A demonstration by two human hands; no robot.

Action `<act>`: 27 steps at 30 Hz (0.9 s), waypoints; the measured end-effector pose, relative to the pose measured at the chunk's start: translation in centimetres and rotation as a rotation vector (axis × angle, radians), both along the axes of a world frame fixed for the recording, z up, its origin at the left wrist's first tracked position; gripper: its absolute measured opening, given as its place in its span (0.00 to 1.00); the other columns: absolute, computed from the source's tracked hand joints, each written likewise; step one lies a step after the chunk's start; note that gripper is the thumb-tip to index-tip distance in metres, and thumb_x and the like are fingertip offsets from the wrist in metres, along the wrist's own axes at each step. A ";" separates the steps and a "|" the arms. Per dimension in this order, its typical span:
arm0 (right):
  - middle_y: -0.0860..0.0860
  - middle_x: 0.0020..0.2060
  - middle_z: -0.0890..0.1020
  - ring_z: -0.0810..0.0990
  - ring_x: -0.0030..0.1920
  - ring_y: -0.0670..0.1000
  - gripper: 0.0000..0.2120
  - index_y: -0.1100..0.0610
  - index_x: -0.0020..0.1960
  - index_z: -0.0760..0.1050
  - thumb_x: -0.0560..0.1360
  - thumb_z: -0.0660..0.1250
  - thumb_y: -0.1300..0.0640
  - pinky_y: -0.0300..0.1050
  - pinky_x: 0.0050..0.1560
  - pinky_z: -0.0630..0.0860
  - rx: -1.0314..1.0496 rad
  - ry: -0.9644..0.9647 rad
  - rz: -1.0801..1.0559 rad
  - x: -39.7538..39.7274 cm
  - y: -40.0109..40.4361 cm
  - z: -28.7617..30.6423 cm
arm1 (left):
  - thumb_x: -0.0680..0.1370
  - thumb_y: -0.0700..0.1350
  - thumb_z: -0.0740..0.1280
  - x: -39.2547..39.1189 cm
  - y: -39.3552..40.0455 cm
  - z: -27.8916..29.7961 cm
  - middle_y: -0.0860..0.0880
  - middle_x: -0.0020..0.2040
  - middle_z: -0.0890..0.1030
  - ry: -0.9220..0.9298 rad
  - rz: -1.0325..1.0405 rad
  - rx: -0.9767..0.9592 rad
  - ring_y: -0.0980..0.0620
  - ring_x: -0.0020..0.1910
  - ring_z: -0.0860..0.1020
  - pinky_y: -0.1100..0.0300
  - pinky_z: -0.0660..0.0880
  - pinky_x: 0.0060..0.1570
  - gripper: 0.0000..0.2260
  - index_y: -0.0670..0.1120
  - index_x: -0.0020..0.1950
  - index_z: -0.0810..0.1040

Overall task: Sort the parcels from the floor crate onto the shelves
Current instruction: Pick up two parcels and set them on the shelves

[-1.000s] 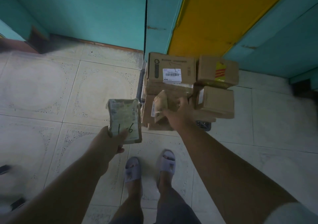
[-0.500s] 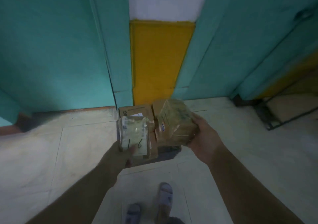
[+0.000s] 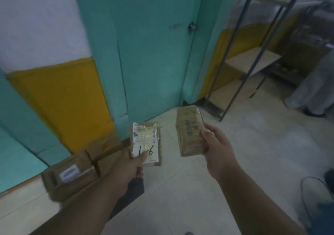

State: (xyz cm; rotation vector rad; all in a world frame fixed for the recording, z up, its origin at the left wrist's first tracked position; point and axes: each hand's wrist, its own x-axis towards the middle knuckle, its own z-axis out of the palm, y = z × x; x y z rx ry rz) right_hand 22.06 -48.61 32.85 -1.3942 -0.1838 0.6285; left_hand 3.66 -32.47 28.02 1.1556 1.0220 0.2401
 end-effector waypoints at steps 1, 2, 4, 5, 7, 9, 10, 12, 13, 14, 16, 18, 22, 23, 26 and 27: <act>0.56 0.50 0.86 0.86 0.49 0.56 0.11 0.56 0.62 0.78 0.82 0.63 0.60 0.52 0.46 0.79 0.005 -0.008 -0.019 2.2 -1.1 0.4 | 0.76 0.47 0.73 2.8 -0.9 -0.1 0.45 0.51 0.85 -0.006 -0.011 0.015 0.45 0.43 0.79 0.50 0.81 0.45 0.11 0.50 0.58 0.79; 0.56 0.49 0.86 0.86 0.48 0.56 0.10 0.56 0.62 0.77 0.82 0.62 0.60 0.51 0.44 0.79 0.006 -0.017 -0.034 4.3 -2.3 0.9 | 0.77 0.46 0.72 5.5 -1.7 -0.1 0.44 0.51 0.85 -0.014 -0.035 0.032 0.46 0.42 0.78 0.52 0.80 0.42 0.11 0.49 0.58 0.79; 0.56 0.49 0.86 0.86 0.48 0.55 0.10 0.57 0.62 0.77 0.82 0.63 0.60 0.49 0.42 0.79 -0.003 -0.025 -0.070 8.5 -4.5 1.7 | 0.78 0.47 0.72 10.6 -3.3 0.3 0.44 0.52 0.84 -0.028 -0.079 0.071 0.48 0.41 0.77 0.54 0.80 0.42 0.10 0.48 0.58 0.79; 0.55 0.49 0.86 0.86 0.48 0.55 0.11 0.56 0.62 0.77 0.81 0.63 0.59 0.49 0.42 0.80 0.000 -0.034 -0.088 10.7 -5.5 2.3 | 0.78 0.47 0.72 13.0 -4.0 0.7 0.44 0.52 0.83 -0.037 -0.096 0.078 0.48 0.41 0.77 0.53 0.80 0.43 0.10 0.48 0.58 0.79; 0.56 0.50 0.86 0.86 0.49 0.56 0.12 0.56 0.63 0.77 0.81 0.64 0.58 0.50 0.44 0.80 0.003 -0.059 -0.107 15.0 -7.0 3.4 | 0.78 0.47 0.72 17.6 -5.1 1.1 0.44 0.52 0.83 -0.050 -0.125 0.083 0.48 0.41 0.78 0.52 0.80 0.45 0.10 0.48 0.58 0.78; 0.56 0.51 0.86 0.86 0.50 0.56 0.12 0.55 0.64 0.76 0.81 0.64 0.58 0.50 0.45 0.80 0.010 -0.063 -0.125 18.9 -8.0 4.1 | 0.77 0.47 0.72 21.9 -5.6 1.4 0.44 0.51 0.84 -0.046 -0.157 0.101 0.48 0.41 0.78 0.51 0.80 0.44 0.10 0.49 0.57 0.78; 0.56 0.50 0.86 0.86 0.50 0.57 0.12 0.56 0.63 0.76 0.81 0.64 0.58 0.51 0.45 0.80 0.019 -0.065 -0.129 20.1 -8.1 4.3 | 0.77 0.47 0.72 23.4 -5.5 1.6 0.44 0.51 0.84 -0.051 -0.165 0.108 0.48 0.41 0.77 0.52 0.80 0.44 0.10 0.48 0.57 0.78; 0.57 0.50 0.86 0.85 0.51 0.59 0.11 0.57 0.63 0.77 0.81 0.63 0.59 0.52 0.45 0.80 0.051 -0.048 -0.160 23.7 -8.5 4.4 | 0.77 0.47 0.72 27.7 -5.1 1.4 0.44 0.51 0.84 -0.046 -0.191 0.117 0.48 0.40 0.77 0.52 0.79 0.43 0.10 0.48 0.57 0.78; 0.58 0.51 0.86 0.85 0.51 0.60 0.12 0.57 0.63 0.77 0.81 0.63 0.59 0.53 0.45 0.79 0.067 -0.036 -0.182 25.6 -8.6 4.3 | 0.77 0.48 0.72 30.2 -4.9 1.3 0.44 0.51 0.83 -0.040 -0.213 0.126 0.48 0.41 0.77 0.51 0.80 0.44 0.10 0.48 0.57 0.78; 0.58 0.52 0.85 0.85 0.51 0.60 0.12 0.57 0.63 0.77 0.81 0.62 0.59 0.52 0.43 0.79 0.080 -0.031 -0.202 27.8 -8.6 4.3 | 0.77 0.48 0.72 32.9 -4.4 1.3 0.44 0.51 0.83 -0.047 -0.236 0.133 0.48 0.41 0.77 0.51 0.79 0.44 0.10 0.49 0.56 0.78; 0.59 0.52 0.85 0.85 0.49 0.58 0.12 0.57 0.63 0.77 0.81 0.62 0.59 0.49 0.39 0.79 0.095 -0.041 -0.254 32.0 -8.6 4.5 | 0.77 0.48 0.72 38.6 -3.5 1.3 0.44 0.51 0.82 -0.068 -0.284 0.151 0.48 0.40 0.77 0.51 0.79 0.44 0.10 0.49 0.56 0.78; 0.59 0.51 0.85 0.85 0.48 0.57 0.12 0.58 0.63 0.77 0.81 0.62 0.59 0.48 0.37 0.79 0.113 -0.051 -0.332 36.1 -8.8 5.2 | 0.77 0.49 0.72 44.8 -2.7 1.3 0.43 0.51 0.81 -0.071 -0.339 0.165 0.48 0.40 0.76 0.51 0.80 0.45 0.10 0.48 0.55 0.77; 0.57 0.50 0.86 0.86 0.48 0.56 0.12 0.57 0.62 0.77 0.81 0.61 0.60 0.49 0.41 0.79 0.135 -0.077 -0.434 43.8 -11.5 8.2 | 0.78 0.48 0.72 56.6 -4.1 2.2 0.43 0.53 0.81 -0.087 -0.460 0.157 0.48 0.40 0.75 0.52 0.79 0.43 0.11 0.48 0.58 0.76; 0.57 0.51 0.86 0.86 0.49 0.56 0.12 0.57 0.63 0.77 0.81 0.61 0.60 0.49 0.42 0.79 0.130 -0.090 -0.456 45.7 -12.5 8.8 | 0.77 0.48 0.72 59.6 -4.8 2.5 0.43 0.54 0.81 -0.098 -0.493 0.151 0.47 0.41 0.75 0.53 0.80 0.42 0.12 0.49 0.59 0.76; 0.58 0.53 0.85 0.85 0.51 0.58 0.14 0.57 0.65 0.76 0.81 0.61 0.60 0.53 0.47 0.79 0.145 -0.123 -0.544 51.3 -15.6 9.8 | 0.75 0.49 0.74 68.6 -7.9 3.2 0.45 0.55 0.81 -0.109 -0.584 0.097 0.46 0.42 0.76 0.53 0.79 0.41 0.18 0.51 0.63 0.76; 0.58 0.53 0.84 0.84 0.51 0.58 0.14 0.58 0.65 0.76 0.81 0.61 0.60 0.53 0.48 0.78 0.156 -0.130 -0.569 53.2 -16.8 9.9 | 0.74 0.50 0.75 71.5 -9.1 3.2 0.44 0.55 0.81 -0.106 -0.608 0.087 0.45 0.43 0.76 0.53 0.79 0.41 0.20 0.51 0.63 0.76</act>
